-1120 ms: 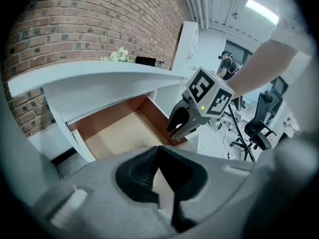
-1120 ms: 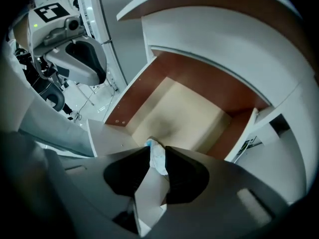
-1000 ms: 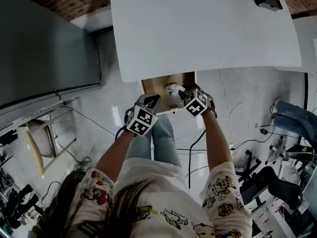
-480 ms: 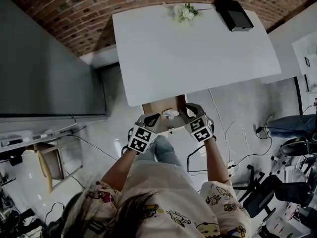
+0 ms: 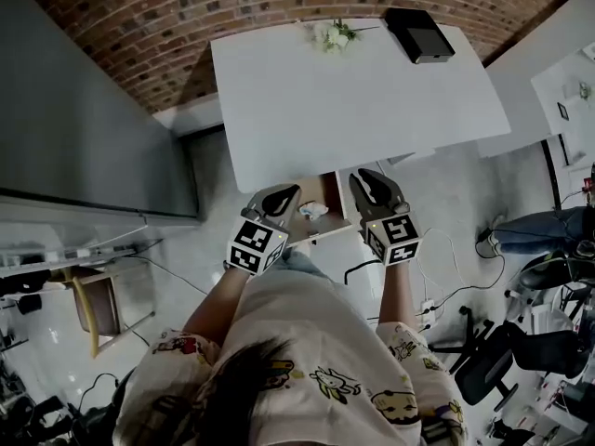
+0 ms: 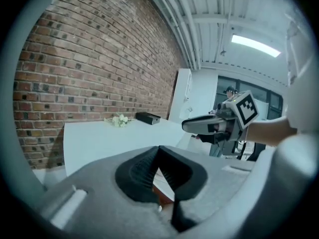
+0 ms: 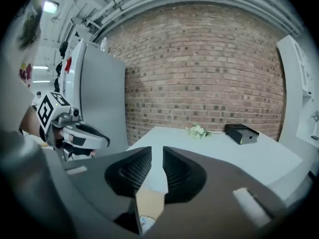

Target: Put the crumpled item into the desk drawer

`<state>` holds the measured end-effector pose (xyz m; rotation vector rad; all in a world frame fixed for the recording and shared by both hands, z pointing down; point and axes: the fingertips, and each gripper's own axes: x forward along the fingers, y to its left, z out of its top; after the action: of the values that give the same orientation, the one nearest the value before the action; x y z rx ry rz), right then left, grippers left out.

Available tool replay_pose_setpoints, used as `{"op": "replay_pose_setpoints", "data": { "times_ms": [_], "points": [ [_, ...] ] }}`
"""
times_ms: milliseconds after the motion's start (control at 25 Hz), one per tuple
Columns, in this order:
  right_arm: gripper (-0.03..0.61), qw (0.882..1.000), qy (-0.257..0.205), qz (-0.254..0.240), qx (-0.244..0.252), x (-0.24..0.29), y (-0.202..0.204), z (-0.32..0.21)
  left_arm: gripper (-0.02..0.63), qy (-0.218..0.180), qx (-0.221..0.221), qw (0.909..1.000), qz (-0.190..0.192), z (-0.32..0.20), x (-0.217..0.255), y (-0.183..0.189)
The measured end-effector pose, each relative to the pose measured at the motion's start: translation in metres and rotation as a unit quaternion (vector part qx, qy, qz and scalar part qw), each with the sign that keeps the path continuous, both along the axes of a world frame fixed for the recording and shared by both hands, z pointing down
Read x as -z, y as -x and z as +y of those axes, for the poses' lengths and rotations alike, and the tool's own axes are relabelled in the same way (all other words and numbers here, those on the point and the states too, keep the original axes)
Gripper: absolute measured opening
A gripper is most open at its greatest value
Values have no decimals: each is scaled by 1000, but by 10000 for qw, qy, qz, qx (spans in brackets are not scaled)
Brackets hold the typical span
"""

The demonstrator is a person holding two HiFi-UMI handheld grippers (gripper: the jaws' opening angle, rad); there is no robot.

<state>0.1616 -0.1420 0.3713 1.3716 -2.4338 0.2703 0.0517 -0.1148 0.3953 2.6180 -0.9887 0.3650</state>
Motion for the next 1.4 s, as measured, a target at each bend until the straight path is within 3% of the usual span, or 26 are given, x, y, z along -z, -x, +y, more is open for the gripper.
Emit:
{"op": "replay_pose_setpoints", "data": {
  "times_ms": [360,560,960,1400],
  "points": [
    [26,9957,-642,-611,-257,64,-14,16,-2,-510,299,9971,478,-2,66,12],
    [9,9926,-867,-790,-322,83,-12,28,-2,-531,469,9952,672,-1,80,25],
    [9,9906,-924,-879,-505,87,-10,38,-2,-577,775,9935,601,4,83,53],
    [9,9909,-897,-915,-415,82,3,39,-2,-560,881,9933,495,4,78,61]
  ]
}}
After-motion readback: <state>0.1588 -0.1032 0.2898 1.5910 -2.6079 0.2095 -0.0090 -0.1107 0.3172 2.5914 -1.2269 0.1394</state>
